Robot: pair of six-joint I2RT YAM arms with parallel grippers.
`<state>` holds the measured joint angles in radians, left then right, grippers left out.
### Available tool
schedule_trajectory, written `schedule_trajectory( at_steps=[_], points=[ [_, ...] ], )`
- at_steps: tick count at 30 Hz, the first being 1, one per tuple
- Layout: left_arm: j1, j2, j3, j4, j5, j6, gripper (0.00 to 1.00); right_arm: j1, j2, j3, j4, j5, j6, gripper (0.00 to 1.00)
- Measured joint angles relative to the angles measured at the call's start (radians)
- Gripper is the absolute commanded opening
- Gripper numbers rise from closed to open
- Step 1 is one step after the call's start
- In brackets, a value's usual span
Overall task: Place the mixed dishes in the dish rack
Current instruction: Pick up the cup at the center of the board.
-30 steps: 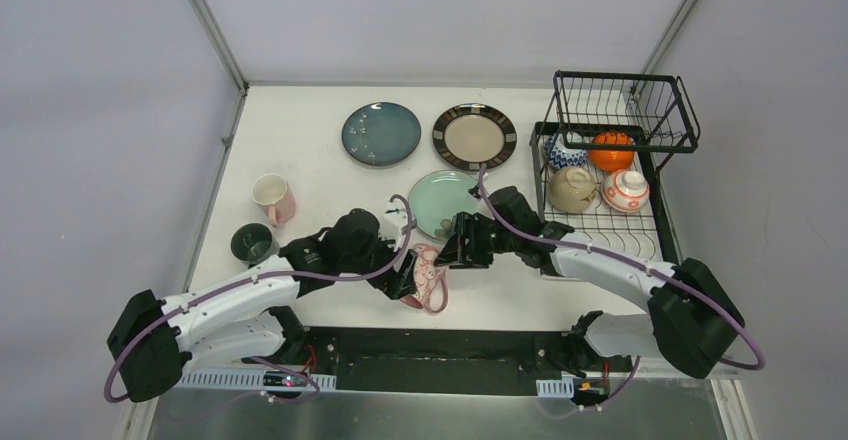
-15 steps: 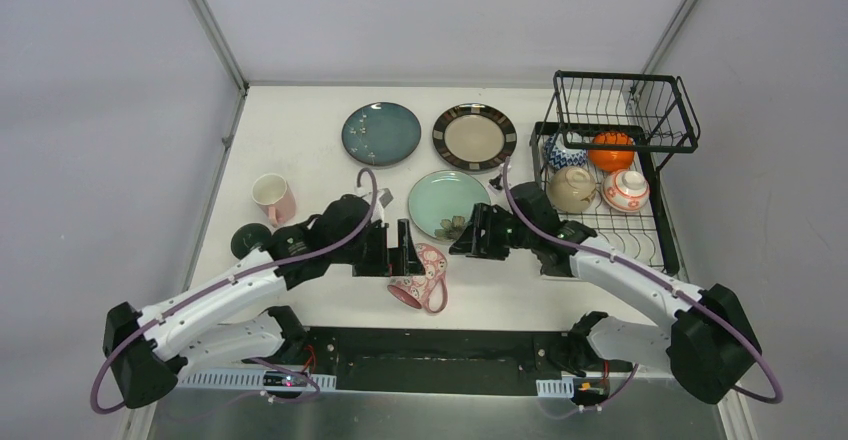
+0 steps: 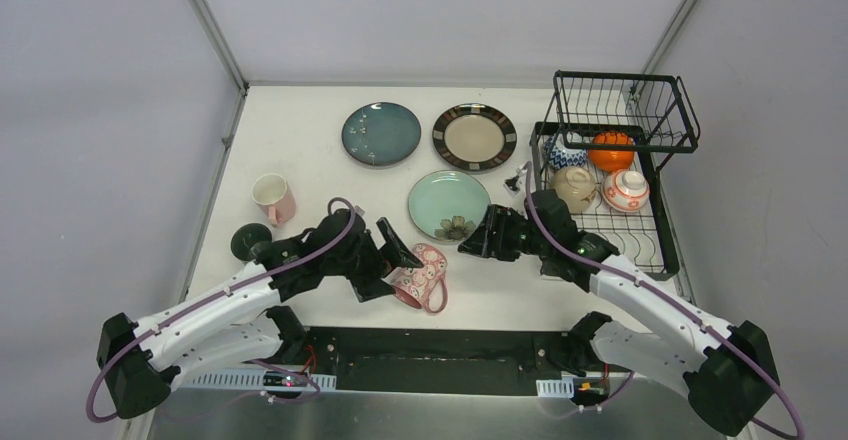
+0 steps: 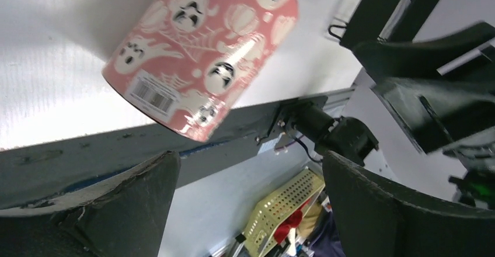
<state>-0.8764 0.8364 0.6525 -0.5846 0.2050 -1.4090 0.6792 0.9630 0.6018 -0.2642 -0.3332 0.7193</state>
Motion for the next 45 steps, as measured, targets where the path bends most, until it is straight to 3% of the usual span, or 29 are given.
schedule_trajectory(
  at_steps=[3, 7, 13, 17, 20, 29, 35, 39, 45],
  points=[
    [-0.002, 0.002, -0.076, 0.071, -0.020, -0.063, 0.87, 0.000, -0.022, -0.006, -0.011, 0.016, 0.000, 0.57],
    [-0.014, 0.041, -0.190, 0.193, -0.034, -0.134, 0.85, -0.001, -0.031, -0.007, -0.014, 0.030, 0.000, 0.57],
    [-0.015, 0.071, -0.228, 0.317, -0.105, -0.174, 0.78, -0.002, -0.030, -0.007, -0.018, 0.035, -0.004, 0.58],
    [-0.015, 0.077, -0.263, 0.454, -0.163, -0.184, 0.68, -0.002, -0.024, -0.007, -0.018, 0.035, -0.006, 0.68],
    [-0.015, 0.101, -0.286, 0.543, -0.181, -0.196, 0.61, -0.002, -0.021, -0.007, -0.018, 0.038, -0.010, 0.69],
    [-0.015, 0.101, -0.334, 0.707, -0.190, -0.208, 0.00, -0.002, -0.001, -0.046, 0.048, 0.011, -0.018, 0.69],
    [-0.015, 0.011, -0.346, 0.702, -0.204, -0.190, 0.00, -0.002, -0.011, -0.084, 0.066, -0.022, -0.021, 0.69],
    [-0.020, -0.050, -0.351, 0.671, -0.243, -0.161, 0.00, -0.002, -0.092, -0.100, 0.069, -0.035, -0.023, 0.70],
    [-0.019, -0.061, -0.349, 0.768, -0.317, -0.112, 0.00, -0.002, -0.234, -0.139, 0.182, -0.064, 0.027, 0.74]
  ],
)
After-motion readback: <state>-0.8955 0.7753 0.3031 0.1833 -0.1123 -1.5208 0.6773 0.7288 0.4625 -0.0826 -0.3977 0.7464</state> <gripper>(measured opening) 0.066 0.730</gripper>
